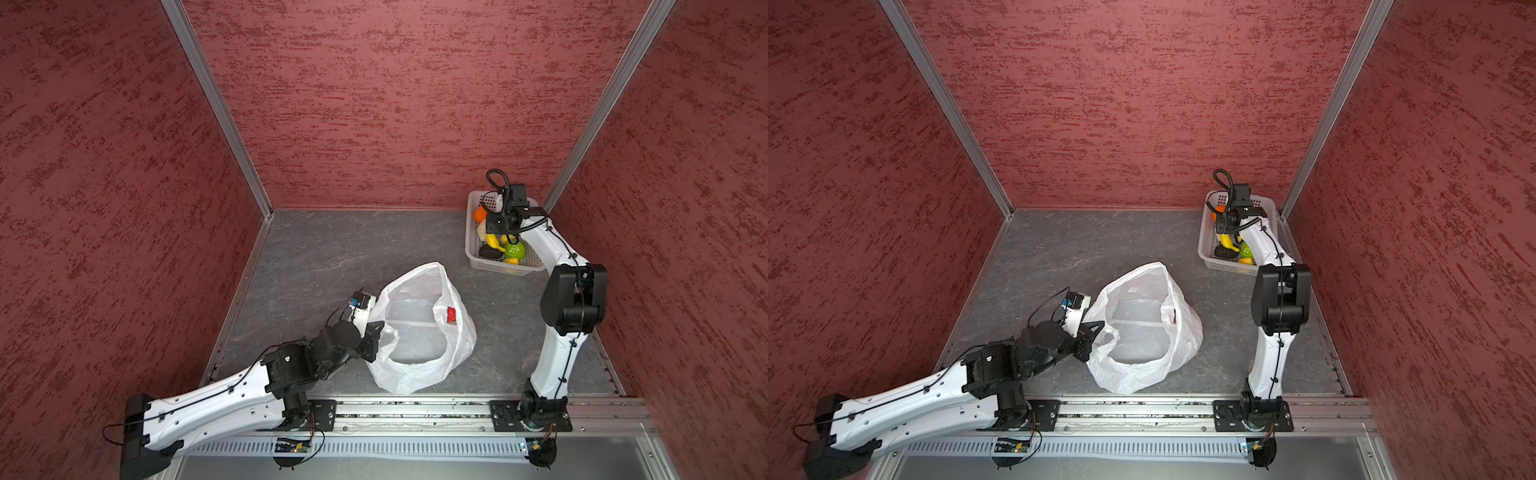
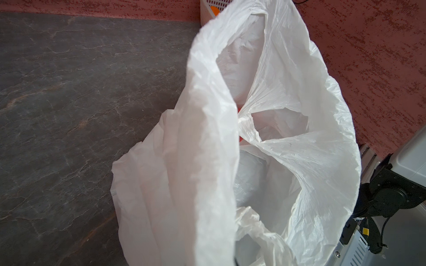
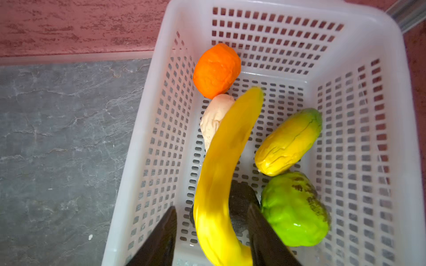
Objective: Untie the knot of the plastic bag and take out the fruit
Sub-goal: Place the fruit in the basket.
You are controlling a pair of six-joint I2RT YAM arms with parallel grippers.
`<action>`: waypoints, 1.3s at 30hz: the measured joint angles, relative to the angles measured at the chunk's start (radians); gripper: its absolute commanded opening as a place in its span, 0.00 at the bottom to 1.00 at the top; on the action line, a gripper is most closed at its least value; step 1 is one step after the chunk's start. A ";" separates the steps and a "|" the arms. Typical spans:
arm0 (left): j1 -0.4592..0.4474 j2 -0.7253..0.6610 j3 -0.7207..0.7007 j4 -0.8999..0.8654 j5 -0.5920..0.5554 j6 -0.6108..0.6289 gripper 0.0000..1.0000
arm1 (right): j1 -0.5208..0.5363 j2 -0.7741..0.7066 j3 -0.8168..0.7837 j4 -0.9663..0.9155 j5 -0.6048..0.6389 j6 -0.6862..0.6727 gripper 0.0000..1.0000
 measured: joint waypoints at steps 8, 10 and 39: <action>-0.013 0.000 0.000 0.006 0.000 0.000 0.00 | 0.000 -0.074 -0.073 -0.013 -0.058 0.030 0.71; -0.017 0.000 0.000 0.006 0.000 0.000 0.00 | 0.001 -0.141 -0.131 -0.017 -0.096 0.045 0.73; 0.330 0.310 0.419 -0.104 0.317 0.174 0.97 | 0.455 -0.916 -0.496 -0.217 -0.413 0.335 0.89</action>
